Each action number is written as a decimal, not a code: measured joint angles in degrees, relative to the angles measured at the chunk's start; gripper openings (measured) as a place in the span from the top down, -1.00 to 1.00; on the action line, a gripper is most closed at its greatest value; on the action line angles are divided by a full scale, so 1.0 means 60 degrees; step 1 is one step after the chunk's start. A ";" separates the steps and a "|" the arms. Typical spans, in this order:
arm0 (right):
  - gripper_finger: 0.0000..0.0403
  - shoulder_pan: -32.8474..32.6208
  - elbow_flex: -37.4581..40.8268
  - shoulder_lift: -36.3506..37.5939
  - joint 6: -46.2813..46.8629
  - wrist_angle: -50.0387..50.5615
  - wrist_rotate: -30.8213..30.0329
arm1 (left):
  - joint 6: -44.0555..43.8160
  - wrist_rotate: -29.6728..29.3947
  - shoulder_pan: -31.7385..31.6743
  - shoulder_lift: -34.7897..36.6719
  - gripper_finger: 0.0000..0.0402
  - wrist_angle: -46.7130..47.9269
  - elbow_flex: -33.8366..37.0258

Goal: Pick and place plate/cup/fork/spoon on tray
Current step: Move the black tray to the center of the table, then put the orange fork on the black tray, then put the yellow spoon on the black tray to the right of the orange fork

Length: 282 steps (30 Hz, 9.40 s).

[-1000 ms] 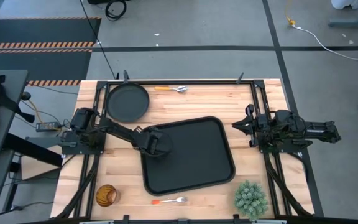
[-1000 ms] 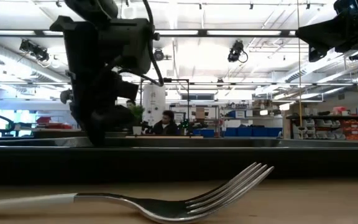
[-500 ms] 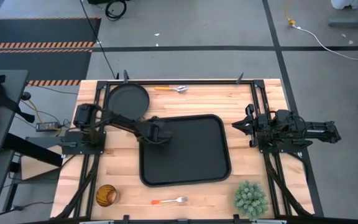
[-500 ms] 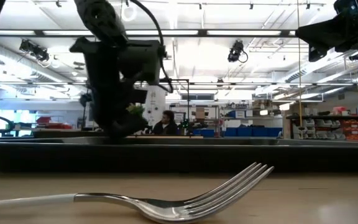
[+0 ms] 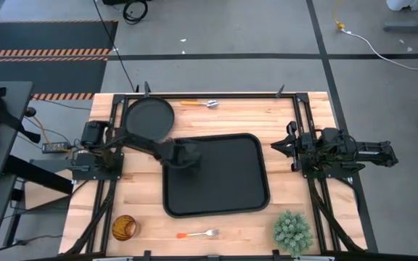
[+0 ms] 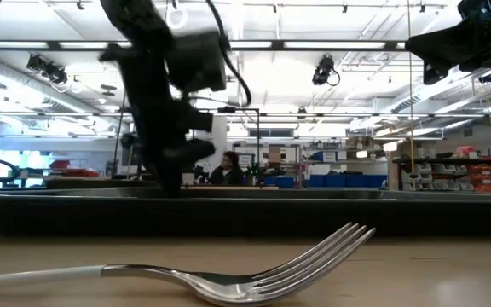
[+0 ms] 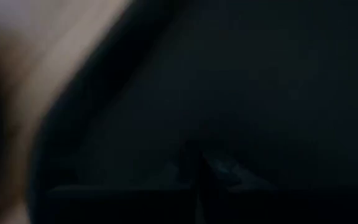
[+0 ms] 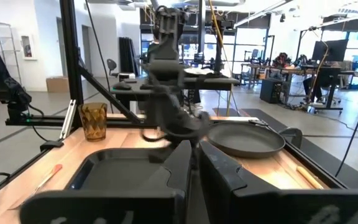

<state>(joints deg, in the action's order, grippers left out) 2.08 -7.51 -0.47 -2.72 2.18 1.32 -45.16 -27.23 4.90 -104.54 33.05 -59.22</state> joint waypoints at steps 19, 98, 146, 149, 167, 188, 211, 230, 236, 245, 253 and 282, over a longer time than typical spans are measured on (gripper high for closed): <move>0.81 0.0000 0.0000 0.0003 0.0001 -0.0013 0.0000 | -0.1693 -0.1159 0.0711 -0.0057 0.97 0.0282 0.0867; 0.81 -0.0001 0.0000 0.0002 0.0003 0.0000 0.0004 | 0.0710 -0.3242 0.3925 0.2127 0.99 -0.0762 0.0204; 0.97 -0.5404 -0.0675 -0.8826 0.2371 -0.9118 -0.3090 | 0.0635 0.0662 0.6439 -0.1299 -0.41 -0.4356 -0.1683; 0.97 -0.5762 -0.1283 -0.9633 0.2098 -0.9118 -0.3115 | 0.0637 0.0717 0.6343 -0.1616 -0.35 -0.4433 -0.1683; 0.95 -0.6158 -0.2772 -1.1814 0.1504 -0.9187 -0.3140 | 0.1786 0.0551 0.6126 -0.2564 0.56 -0.5622 -0.1696; 0.94 -0.6156 -0.2779 -1.1788 0.1501 -0.9352 -0.3136 | 0.2967 0.0625 0.5986 -0.1736 0.92 -0.5543 -0.2463; 0.95 -0.6156 -0.2779 -1.1785 0.4204 -0.8080 -0.2189 | -0.5550 -0.3971 0.3257 -0.0618 0.92 0.1781 -0.2386; 0.95 -0.6014 -0.2776 -1.1788 0.4182 -0.8076 -0.2302 | -0.8940 -0.3446 0.2792 -0.1852 0.93 0.3123 -0.2397; 0.95 -0.6003 -0.2776 -1.1788 0.4182 -0.8120 -0.2310 | -1.0007 -0.2828 0.2791 -0.2278 0.92 0.4175 -0.2397; 0.94 -0.6003 -0.2776 -1.1788 0.4182 -0.8131 -0.2310 | -1.0565 -0.2482 0.2854 -0.2330 0.84 0.4717 -0.2397; 0.94 -0.6003 -0.2776 -1.1788 0.4182 -0.8131 -0.2310 | -1.0536 -0.1918 0.2869 -0.2330 0.68 0.4891 -0.2397; 0.94 -0.6003 -0.2776 -1.1788 0.3759 -0.8024 -0.2779 | 0.0750 -0.2126 -0.1761 0.0729 0.19 0.1891 -0.2404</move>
<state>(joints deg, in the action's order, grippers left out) -33.93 -24.16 -71.20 19.83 -45.97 -15.35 -40.66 -39.98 -5.67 -100.16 44.40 -73.65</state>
